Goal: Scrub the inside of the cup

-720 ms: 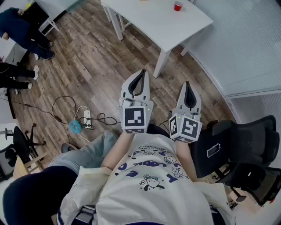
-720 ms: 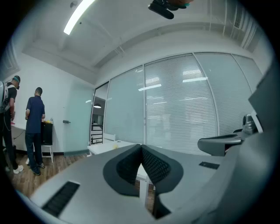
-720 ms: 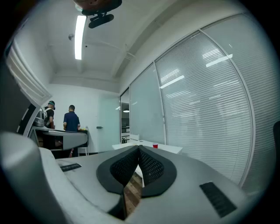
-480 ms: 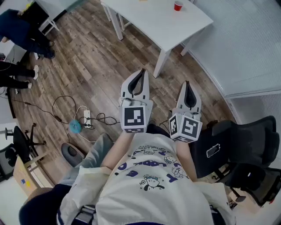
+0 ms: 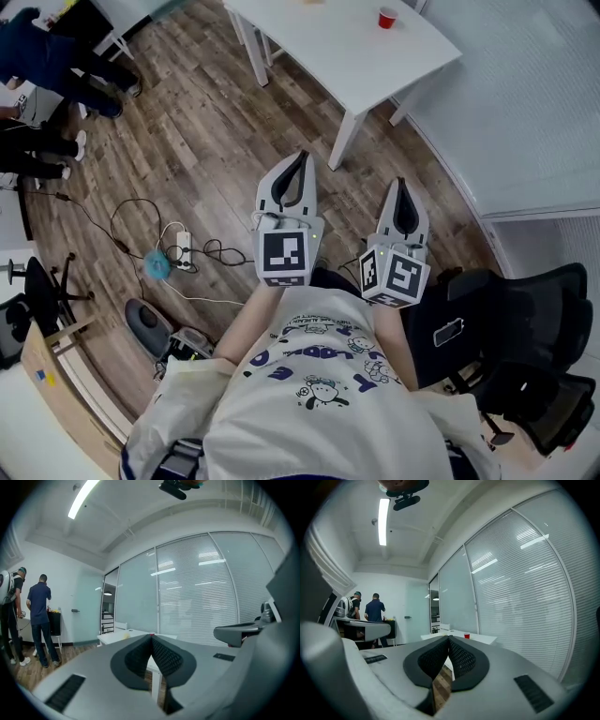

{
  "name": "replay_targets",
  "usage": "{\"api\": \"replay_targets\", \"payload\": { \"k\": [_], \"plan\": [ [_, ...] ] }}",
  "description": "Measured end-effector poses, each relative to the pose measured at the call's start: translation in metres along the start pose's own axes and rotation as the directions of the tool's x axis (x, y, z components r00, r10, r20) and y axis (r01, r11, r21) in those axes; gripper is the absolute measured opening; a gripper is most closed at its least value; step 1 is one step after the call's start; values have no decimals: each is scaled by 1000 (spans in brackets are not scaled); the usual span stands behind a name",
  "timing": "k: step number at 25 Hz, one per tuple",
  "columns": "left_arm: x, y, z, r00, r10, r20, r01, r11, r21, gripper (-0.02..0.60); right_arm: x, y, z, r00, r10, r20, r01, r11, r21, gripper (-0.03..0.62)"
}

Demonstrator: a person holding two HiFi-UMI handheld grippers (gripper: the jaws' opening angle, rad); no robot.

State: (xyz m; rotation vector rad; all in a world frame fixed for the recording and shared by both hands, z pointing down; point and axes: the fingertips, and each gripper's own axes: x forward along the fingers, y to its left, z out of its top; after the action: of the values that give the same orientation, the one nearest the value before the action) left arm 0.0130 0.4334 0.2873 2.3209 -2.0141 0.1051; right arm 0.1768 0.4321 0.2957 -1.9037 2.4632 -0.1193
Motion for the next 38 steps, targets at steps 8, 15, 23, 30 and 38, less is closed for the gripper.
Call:
{"api": "replay_targets", "payload": {
  "k": [8,15,23,30,38],
  "plan": [
    [-8,-1,-8,998,54,-14,-54,998,-9,31,3,-7,-9,999,33,-17,-33,999,12,0],
    [-3,14,-11,996,86,-32,-86,996,-11,31,18,5,-12,997,68,-34,-67,998,12,-2],
    [30,36,-16,996,84,-33,-84,996,-17,31,55,12,-19,997,61,-40,-61,998,7,-1],
    [79,72,-7,998,57,-24,-57,998,-20,31,108,25,-15,999,32,-30,-32,999,1,-1],
    [132,120,6,1000,17,-16,-17,1000,-13,31,170,46,-10,1000,-19,-23,19,1000,3,0]
  ]
}}
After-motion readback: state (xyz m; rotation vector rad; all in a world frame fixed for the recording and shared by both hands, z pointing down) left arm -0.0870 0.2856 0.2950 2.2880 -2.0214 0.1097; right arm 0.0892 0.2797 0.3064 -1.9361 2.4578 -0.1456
